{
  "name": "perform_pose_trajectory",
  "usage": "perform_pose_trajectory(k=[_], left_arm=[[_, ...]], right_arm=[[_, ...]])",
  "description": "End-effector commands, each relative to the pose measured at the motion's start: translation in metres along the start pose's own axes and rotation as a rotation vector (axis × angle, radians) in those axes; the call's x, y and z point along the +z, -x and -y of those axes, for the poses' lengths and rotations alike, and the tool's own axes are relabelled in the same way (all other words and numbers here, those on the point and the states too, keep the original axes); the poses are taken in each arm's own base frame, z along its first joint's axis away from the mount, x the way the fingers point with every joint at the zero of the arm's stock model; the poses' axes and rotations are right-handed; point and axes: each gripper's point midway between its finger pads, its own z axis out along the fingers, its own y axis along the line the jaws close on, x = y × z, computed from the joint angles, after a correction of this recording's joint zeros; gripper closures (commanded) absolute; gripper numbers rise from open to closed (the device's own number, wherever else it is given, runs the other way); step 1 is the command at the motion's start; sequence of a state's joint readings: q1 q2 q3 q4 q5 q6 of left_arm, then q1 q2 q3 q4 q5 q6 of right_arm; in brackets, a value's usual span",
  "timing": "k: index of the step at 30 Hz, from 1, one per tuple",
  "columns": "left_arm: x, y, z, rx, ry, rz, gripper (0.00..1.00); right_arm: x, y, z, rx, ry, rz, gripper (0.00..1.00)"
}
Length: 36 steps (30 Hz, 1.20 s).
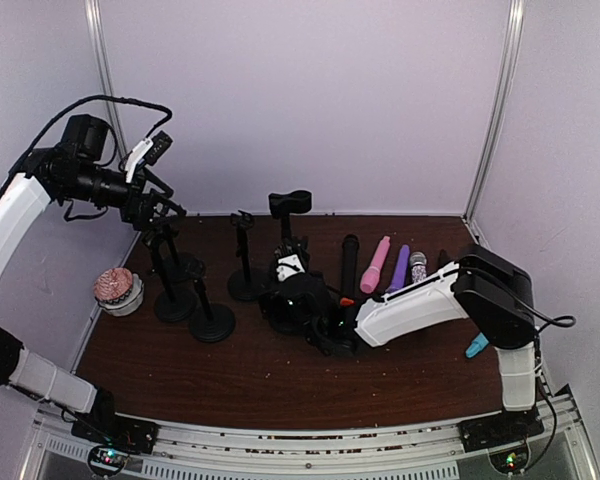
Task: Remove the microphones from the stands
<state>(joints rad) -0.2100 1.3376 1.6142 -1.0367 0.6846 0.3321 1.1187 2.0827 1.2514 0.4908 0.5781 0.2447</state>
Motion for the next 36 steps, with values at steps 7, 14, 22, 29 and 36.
perform_pose_trajectory(k=[7, 14, 22, 29, 36], left_arm=[[-0.021, -0.016, -0.045, 0.016, 0.327, 0.081, 0.02], [-0.048, -0.066, -0.094, -0.074, 0.527, 0.075, 0.02], [-0.026, -0.143, -0.133, -0.096, 0.668, 0.078, 0.02], [-0.013, -0.169, -0.161, -0.139, 0.786, 0.166, 0.02], [-0.010, -0.190, -0.184, -0.119, 0.917, 0.214, 0.02]], right_arm=[[-0.083, 0.029, 0.024, 0.078, 0.051, -0.014, 0.00], [-0.145, 0.065, 0.088, 0.083, -0.034, 0.007, 0.00], [-0.173, 0.106, 0.269, 0.231, -0.455, 0.078, 0.00], [-0.190, 0.072, 0.362, -0.014, -0.876, 0.077, 0.00], [-0.213, 0.050, 0.412, 0.126, -0.980, 0.216, 0.00]])
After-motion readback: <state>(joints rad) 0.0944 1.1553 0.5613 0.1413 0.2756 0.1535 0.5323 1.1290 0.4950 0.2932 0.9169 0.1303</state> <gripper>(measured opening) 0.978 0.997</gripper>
